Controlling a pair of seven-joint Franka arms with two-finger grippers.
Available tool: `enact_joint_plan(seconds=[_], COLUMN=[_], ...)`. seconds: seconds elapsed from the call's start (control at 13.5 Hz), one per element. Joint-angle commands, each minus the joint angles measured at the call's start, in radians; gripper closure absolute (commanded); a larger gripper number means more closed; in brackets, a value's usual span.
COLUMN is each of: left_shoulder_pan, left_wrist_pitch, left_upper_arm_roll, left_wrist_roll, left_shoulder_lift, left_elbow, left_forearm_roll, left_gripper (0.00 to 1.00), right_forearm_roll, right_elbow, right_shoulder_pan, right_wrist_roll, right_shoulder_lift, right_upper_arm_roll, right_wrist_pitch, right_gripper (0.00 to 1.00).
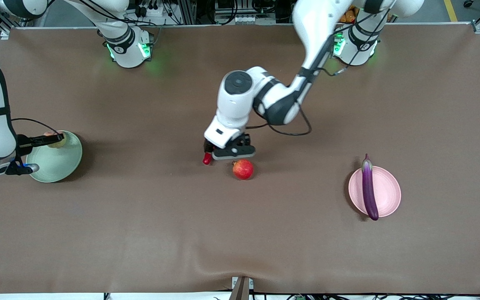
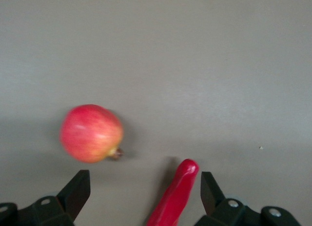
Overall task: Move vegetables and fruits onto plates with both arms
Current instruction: 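Grasp the red chili pepper with the left gripper and lift it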
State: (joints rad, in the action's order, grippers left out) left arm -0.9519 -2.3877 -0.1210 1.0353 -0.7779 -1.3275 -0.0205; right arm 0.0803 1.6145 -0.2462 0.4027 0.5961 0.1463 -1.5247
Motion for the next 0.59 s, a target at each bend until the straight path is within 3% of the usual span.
enact_joint_plan(seconds=[0.0,0.22,0.52], left_shoulder_pan=[-0.132,-0.237,-0.274], left_wrist_pitch=[-0.135,-0.232,-0.238], left_upper_arm_roll=[-0.126,-0.222,-0.235], left_wrist_roll=[0.127,0.175,0.204], left_shoulder_lift=[-0.141,-0.231,-0.282], left_elbow=[0.083,0.093,0.096], left_forearm_roll=[0.020,0.020,0.020], left_gripper=[0.00,0.00,0.00], right_forearm_roll=[0.027,0.096,0.168], right_elbow=[-0.001,-0.031,-0.045], right_shoulder_pan=[0.066,0.096,0.146], right_wrist_roll=[-0.157,-0.223,-0.382], right_shoulder_lift=[-0.035,-0.039,-0.050], right_upper_arm_roll=[-0.005,-0.005,-0.005], right_wrist_pitch=[0.043,0.116,0.147], right_gripper=[0.00,0.00,0.00])
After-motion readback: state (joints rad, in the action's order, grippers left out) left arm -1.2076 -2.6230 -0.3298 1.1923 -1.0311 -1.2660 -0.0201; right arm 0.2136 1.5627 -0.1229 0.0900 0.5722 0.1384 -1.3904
